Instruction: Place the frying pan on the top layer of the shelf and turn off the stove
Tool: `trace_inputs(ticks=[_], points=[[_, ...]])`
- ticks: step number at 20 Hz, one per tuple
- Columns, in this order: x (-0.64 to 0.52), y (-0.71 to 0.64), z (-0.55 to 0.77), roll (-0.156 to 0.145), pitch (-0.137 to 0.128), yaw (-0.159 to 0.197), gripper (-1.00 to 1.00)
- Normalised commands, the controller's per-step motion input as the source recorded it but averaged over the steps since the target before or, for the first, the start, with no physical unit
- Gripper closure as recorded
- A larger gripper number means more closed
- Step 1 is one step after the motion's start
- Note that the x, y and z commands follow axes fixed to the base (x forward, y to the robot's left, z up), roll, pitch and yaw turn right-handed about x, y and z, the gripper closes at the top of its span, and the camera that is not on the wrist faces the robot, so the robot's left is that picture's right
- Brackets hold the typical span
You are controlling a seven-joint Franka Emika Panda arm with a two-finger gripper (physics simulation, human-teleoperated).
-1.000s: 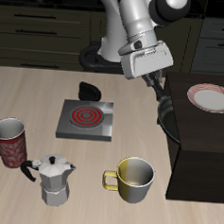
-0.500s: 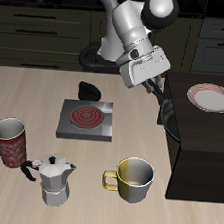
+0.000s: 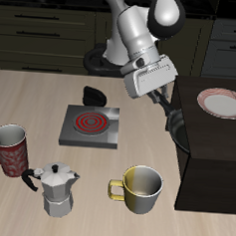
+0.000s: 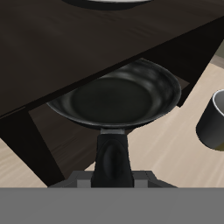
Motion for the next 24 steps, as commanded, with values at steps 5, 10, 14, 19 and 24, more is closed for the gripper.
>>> trace_inputs(ticks=[5,10,14,19,24], points=[[0.04,0.19,0.03,0.026,-0.013,-0.005,1.0],[0.06,0.28,-0.02,0.031,-0.005,0.014,1.0],[-0.01,0.19,0.02,0.009,-0.036,-0.003,1.0],[0.01,0.03,0.04,-0.009,-0.037,-0.001,-1.0],[0.0,-0.02,0.2,-0.012,-0.047,-0.011,-1.0]])
